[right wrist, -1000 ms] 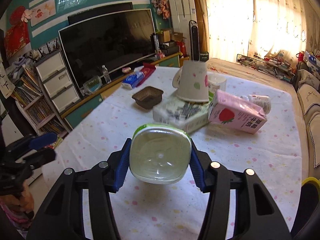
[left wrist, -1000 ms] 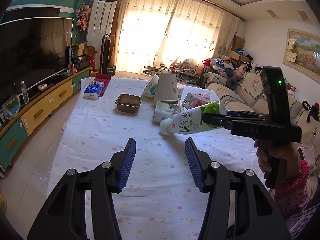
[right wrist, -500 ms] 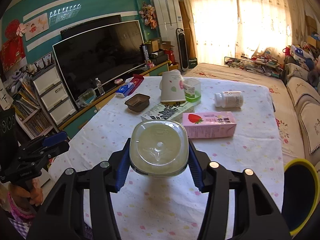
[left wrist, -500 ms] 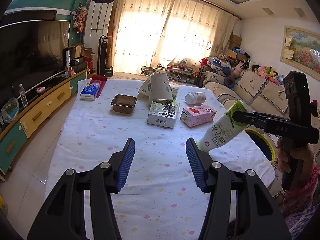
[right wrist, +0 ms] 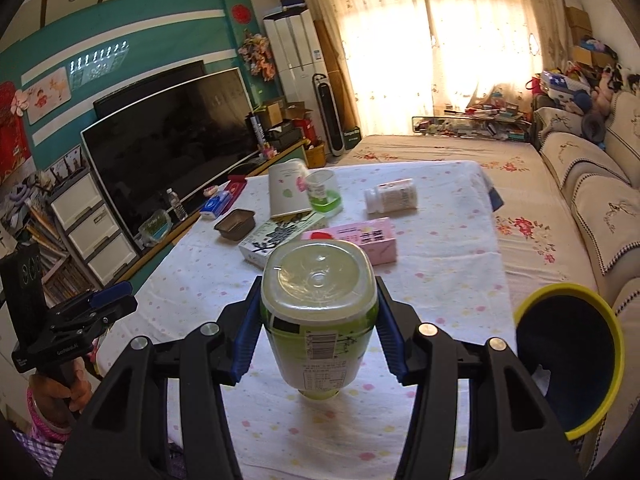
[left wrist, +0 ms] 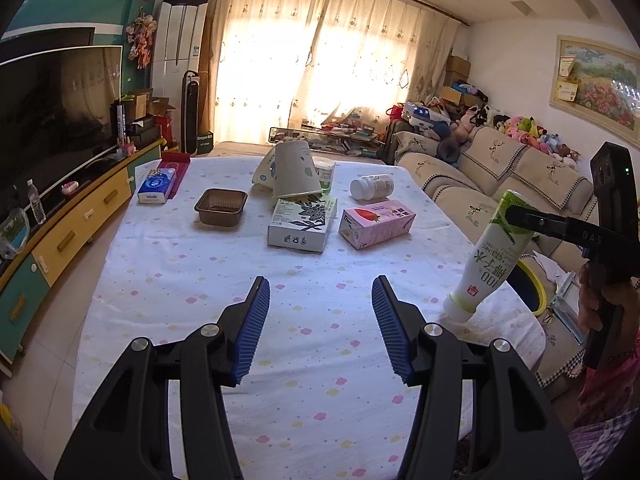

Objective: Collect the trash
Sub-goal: 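Carry the green-labelled bottle over the yellow bin and open the right gripper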

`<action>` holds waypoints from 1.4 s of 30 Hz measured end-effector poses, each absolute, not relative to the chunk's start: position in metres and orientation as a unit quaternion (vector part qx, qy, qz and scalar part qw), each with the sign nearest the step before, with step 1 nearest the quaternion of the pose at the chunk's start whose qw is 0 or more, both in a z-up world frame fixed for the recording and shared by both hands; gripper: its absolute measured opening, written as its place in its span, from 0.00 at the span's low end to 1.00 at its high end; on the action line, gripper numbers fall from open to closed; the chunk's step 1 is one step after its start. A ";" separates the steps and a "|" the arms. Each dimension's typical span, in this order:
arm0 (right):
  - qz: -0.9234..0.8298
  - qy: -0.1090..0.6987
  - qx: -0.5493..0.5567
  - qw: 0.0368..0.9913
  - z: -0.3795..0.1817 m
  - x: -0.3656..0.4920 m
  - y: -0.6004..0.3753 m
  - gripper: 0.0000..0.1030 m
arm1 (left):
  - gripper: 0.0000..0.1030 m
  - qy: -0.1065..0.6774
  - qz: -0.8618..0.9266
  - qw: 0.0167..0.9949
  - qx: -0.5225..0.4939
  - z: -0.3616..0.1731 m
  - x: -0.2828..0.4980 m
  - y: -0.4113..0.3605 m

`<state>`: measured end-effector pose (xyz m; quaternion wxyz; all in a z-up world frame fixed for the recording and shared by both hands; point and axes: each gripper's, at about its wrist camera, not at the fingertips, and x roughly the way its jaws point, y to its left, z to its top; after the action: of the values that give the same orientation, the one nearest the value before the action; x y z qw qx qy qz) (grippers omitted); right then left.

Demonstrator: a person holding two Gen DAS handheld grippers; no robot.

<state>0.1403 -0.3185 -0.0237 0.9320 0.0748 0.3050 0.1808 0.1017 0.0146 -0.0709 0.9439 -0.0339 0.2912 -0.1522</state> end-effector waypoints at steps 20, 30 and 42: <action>-0.088 0.285 0.128 0.946 -0.049 0.141 -0.495 0.48 | 0.52 0.319 -0.210 0.924 -0.005 -0.079 0.150 -0.053; -0.126 0.338 0.155 0.920 -0.110 0.168 -0.532 0.50 | 0.52 0.343 -0.220 0.913 0.011 -0.092 0.178 -0.074; -0.116 0.348 0.157 0.917 -0.117 0.176 -0.529 0.50 | 0.52 0.350 -0.252 0.899 0.075 -0.095 0.228 -0.098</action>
<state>0.1756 -0.5285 -0.1169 0.9170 0.1573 0.3478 -0.1157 0.2285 -0.0979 -0.0950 0.8991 0.0753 0.3501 -0.2517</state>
